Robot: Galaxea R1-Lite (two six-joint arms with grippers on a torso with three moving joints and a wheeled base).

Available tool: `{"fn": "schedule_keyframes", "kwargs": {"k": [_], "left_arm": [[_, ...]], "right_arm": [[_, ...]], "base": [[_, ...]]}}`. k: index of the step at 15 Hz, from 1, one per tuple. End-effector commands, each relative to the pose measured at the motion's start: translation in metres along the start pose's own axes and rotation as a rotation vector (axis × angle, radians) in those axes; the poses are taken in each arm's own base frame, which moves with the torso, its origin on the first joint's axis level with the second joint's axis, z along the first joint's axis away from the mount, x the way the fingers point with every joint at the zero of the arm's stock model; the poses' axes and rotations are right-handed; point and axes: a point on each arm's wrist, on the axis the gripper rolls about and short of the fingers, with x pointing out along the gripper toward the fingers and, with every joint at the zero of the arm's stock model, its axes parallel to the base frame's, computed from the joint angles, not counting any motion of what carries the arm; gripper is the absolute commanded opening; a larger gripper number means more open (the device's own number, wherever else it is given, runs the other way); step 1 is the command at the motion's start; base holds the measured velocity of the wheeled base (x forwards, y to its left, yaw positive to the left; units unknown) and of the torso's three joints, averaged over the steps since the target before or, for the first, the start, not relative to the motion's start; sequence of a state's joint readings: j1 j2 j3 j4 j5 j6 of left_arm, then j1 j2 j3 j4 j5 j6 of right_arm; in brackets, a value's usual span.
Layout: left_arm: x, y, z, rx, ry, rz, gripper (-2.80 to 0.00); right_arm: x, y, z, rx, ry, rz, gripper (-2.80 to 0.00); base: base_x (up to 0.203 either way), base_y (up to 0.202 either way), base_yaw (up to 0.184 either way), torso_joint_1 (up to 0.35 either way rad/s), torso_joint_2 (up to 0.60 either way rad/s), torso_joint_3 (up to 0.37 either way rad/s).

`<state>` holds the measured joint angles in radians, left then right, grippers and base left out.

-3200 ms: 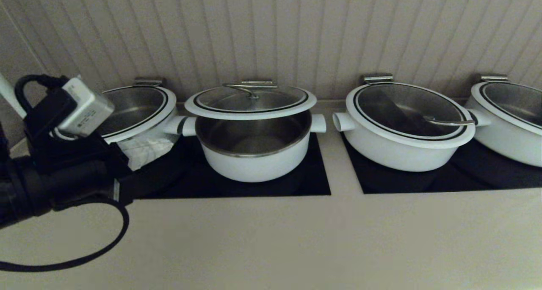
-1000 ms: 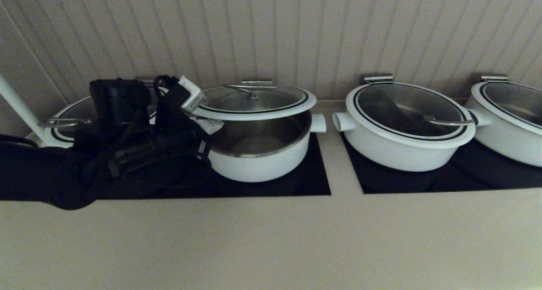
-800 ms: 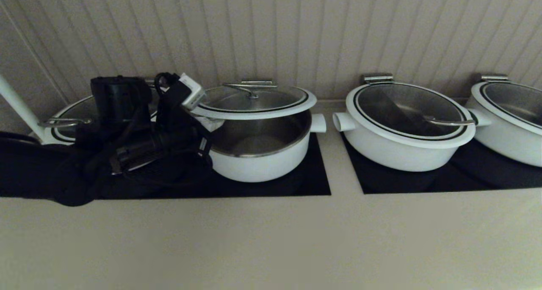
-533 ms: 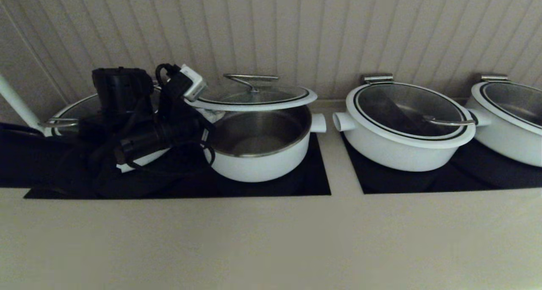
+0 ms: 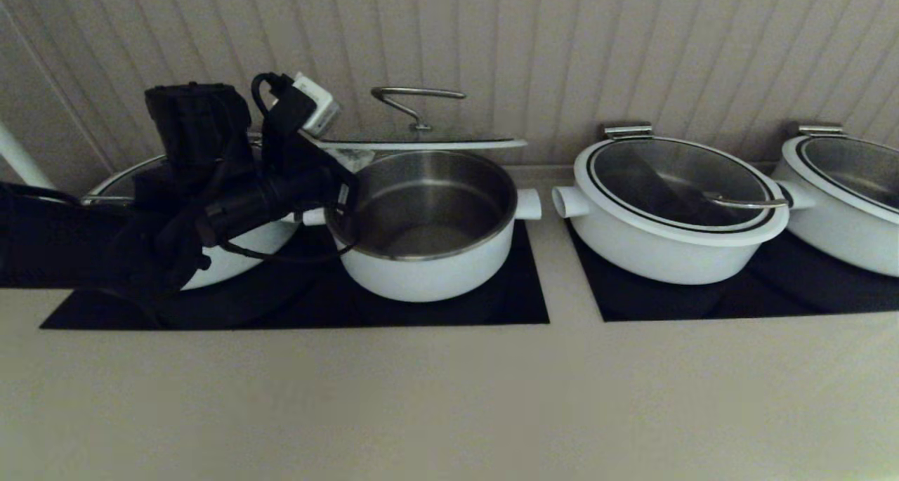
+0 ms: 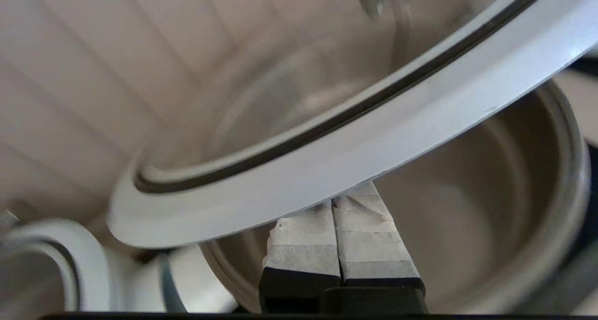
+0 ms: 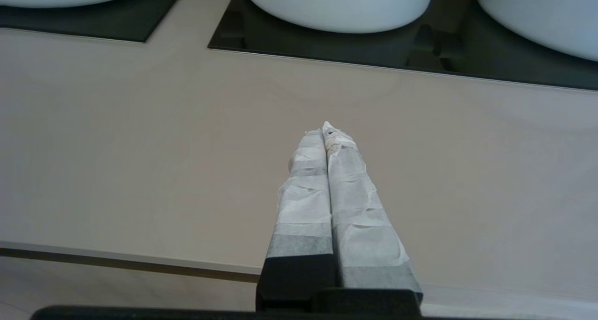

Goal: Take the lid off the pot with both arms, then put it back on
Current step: Open the pot lid completely

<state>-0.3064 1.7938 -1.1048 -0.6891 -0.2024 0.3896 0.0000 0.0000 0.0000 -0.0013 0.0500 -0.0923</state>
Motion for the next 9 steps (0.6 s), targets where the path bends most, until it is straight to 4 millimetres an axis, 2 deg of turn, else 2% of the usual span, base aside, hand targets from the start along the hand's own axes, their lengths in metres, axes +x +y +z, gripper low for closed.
{"fn": "schedule_keyframes", "kwargs": {"k": [1, 9], "left_arm": [[0.006, 0.002, 0.001, 0.011, -0.034, 0.038, -2.80], [0.018, 0.013, 0.021, 0.028, -0.117, 0.073, -2.80]], "right_arm": [[0.000, 0.000, 0.000, -0.001, 0.001, 0.001, -2.80], [0.000, 0.000, 0.000, -0.001, 0.001, 0.001, -2.80]], "base": [[0.000, 0.000, 0.000, 0.000, 0.00, 0.000], [0.000, 0.000, 0.000, 0.000, 0.00, 0.000]]}}
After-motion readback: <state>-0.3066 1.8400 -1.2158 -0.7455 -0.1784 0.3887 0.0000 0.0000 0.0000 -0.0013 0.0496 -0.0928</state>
